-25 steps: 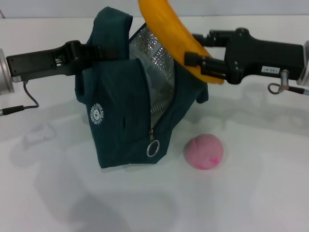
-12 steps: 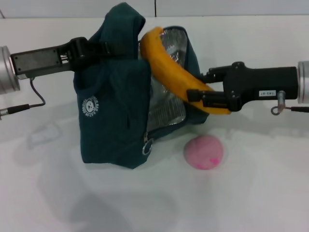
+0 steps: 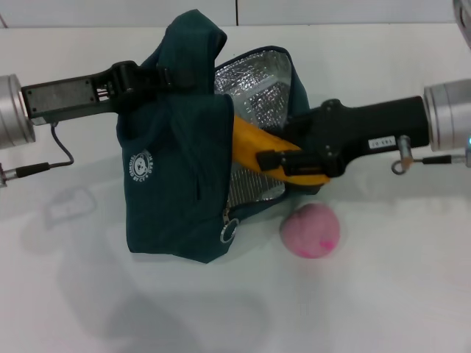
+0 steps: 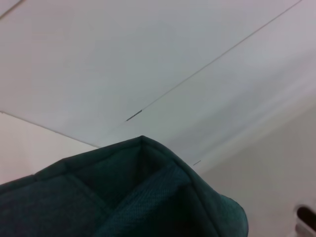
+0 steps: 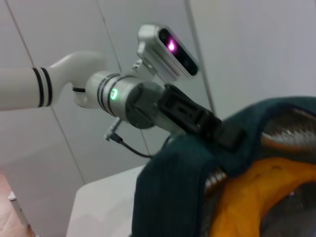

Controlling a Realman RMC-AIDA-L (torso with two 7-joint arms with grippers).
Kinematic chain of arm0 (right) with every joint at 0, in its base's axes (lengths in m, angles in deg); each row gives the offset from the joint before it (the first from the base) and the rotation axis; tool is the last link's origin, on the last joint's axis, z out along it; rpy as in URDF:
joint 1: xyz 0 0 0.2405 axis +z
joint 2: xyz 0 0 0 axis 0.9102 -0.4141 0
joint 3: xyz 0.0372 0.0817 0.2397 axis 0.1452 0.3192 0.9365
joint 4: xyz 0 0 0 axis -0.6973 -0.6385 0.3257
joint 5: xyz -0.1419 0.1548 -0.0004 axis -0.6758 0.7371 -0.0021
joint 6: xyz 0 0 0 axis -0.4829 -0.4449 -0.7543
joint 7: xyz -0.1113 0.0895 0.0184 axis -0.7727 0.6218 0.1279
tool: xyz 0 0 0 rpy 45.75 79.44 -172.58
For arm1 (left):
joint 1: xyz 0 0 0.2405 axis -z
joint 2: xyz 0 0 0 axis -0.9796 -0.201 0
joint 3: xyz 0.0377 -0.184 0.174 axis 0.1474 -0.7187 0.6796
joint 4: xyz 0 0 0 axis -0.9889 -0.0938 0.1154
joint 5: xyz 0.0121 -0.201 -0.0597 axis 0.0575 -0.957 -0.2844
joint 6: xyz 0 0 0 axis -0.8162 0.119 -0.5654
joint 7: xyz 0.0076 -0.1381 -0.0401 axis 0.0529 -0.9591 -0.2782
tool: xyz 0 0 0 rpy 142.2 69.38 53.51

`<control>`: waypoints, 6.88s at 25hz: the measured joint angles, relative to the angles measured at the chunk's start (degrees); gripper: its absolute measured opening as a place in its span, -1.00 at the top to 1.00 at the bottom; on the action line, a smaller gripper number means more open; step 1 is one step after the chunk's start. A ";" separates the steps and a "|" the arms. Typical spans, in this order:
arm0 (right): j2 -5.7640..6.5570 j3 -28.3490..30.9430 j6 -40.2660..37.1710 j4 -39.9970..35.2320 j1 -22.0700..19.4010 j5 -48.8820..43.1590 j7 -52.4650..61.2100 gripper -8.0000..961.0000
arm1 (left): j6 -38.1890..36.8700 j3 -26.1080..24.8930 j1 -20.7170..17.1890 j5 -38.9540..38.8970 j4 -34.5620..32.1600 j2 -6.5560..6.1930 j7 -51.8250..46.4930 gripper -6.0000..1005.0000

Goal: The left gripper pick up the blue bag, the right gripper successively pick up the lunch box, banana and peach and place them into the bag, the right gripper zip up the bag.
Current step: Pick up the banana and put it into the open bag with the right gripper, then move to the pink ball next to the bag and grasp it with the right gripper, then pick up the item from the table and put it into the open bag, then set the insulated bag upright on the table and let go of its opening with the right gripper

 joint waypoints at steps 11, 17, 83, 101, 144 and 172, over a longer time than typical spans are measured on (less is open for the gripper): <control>-2.54 0.11 3.47 1.97 7.85 -6.16 5.44 0.11 | 0.08 0.00 0.81 0.11 1.42 0.04 0.39 0.93; -2.85 -0.19 3.16 1.72 8.48 -7.73 7.32 0.10 | 0.10 0.00 0.60 0.19 1.45 -0.01 0.60 0.93; -3.64 1.59 11.06 1.52 -8.11 -15.47 -12.21 -0.23 | 3.89 -0.62 -1.05 0.00 9.54 -1.40 7.97 0.93; -2.92 4.27 7.84 -1.60 -10.98 -13.55 -12.09 0.47 | 3.88 -0.62 -1.53 0.01 9.63 -1.45 7.97 0.93; -3.78 11.62 0.66 11.66 2.12 5.67 -17.96 0.87 | 3.00 -0.53 -1.49 -2.40 9.63 -0.64 7.95 0.93; -3.49 7.32 2.45 14.42 5.13 5.78 -15.75 -0.13 | 3.06 -0.53 -1.58 -2.33 9.63 -0.63 7.98 0.93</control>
